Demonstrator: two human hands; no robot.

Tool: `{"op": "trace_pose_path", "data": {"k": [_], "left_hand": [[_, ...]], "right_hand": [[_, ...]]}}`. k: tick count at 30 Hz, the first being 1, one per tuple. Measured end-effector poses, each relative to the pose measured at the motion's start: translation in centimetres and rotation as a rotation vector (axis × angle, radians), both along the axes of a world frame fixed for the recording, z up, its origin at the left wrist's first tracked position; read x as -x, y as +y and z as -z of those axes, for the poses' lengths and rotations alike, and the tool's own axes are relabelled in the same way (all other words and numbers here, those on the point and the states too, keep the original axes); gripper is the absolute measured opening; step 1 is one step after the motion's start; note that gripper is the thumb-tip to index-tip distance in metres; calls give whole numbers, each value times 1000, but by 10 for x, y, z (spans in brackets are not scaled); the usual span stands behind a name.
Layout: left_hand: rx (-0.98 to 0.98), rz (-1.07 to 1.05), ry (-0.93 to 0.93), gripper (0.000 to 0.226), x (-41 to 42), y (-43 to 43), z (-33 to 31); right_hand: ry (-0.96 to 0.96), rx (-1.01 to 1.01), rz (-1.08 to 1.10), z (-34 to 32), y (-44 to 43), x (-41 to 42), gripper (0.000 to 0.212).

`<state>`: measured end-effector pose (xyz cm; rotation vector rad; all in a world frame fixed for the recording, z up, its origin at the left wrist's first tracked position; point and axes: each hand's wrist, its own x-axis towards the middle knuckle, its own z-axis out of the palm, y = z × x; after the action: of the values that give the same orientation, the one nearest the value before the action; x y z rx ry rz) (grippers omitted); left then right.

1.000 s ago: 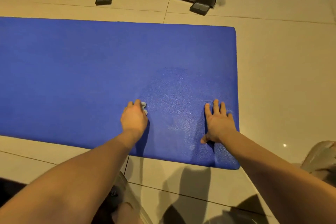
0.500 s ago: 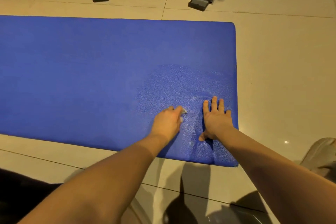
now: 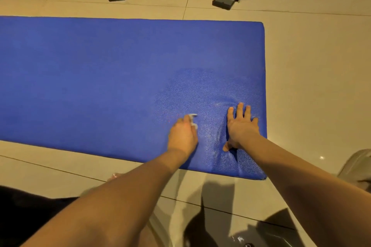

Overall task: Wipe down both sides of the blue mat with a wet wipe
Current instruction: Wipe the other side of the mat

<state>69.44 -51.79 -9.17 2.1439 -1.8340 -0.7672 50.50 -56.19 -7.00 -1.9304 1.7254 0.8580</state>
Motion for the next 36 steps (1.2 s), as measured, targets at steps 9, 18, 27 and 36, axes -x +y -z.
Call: {"op": "trace_pose_path", "data": {"k": [9,18,27,36], "left_hand": [[-69,378,-186,32,11,-4,-15],[-281,-235,-373,35,-82,12,-29],[-50,-59,126,24,11,23,-7],[58,8,-202,19,-51,16,-5]], "right_hand": [[-7,-15,-18,-6,2,4,151],[-80,-45,-3,-13,23,0,142],[40,-30,-65,-5,36,-12,151],[87,-47,-54,-3,31,-19,155]]}}
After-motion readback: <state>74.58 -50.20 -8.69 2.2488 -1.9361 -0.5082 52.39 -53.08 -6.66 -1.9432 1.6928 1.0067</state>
